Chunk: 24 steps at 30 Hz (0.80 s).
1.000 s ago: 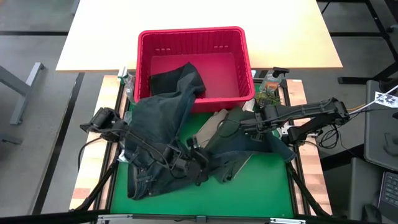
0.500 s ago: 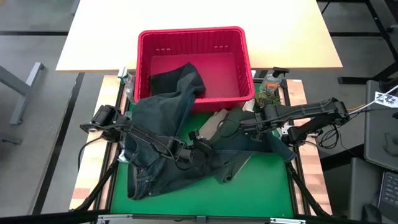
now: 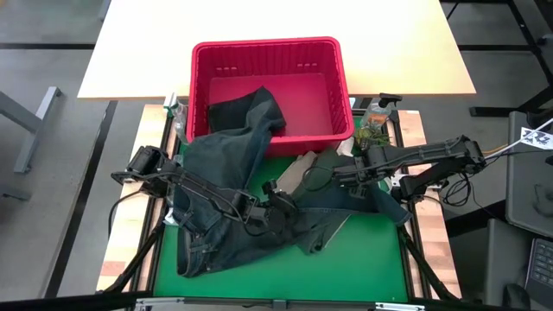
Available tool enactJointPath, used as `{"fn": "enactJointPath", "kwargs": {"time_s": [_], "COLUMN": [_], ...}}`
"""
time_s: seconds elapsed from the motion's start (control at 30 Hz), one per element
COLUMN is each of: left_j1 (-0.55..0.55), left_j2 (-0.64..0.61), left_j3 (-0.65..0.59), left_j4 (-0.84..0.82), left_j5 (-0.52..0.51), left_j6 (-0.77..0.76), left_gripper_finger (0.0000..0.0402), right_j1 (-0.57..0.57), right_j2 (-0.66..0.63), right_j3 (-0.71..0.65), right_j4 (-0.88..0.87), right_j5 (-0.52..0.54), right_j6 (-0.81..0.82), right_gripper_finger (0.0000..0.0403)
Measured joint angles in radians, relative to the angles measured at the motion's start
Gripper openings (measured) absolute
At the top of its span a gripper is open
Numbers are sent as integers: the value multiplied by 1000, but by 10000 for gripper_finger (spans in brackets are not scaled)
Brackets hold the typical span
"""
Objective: Fold laundry
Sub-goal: Fold the dark blue pants
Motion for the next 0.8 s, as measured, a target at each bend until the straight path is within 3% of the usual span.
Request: {"fn": "enactJointPath", "kwargs": {"time_s": [0.2, 0.37, 0.53, 0.8], "left_j1": [0, 0, 2, 15], "left_j2": [0, 0, 0, 0], "left_j3": [0, 0, 0, 0], "left_j4": [0, -2, -18, -30], "left_j5": [0, 0, 0, 1], "left_j6": [0, 1, 0, 0], "left_gripper_finger": [1, 2, 2, 2], "right_j1": [0, 0, 0, 41], "right_j2": [0, -41, -185, -433], "right_j3": [0, 0, 0, -64], "right_j4": [-1, 0, -1, 40], "right_j5": [-77, -95, -100, -314], "right_j6": [-3, -56, -52, 241], "right_gripper_finger": [171, 176, 173, 173]}}
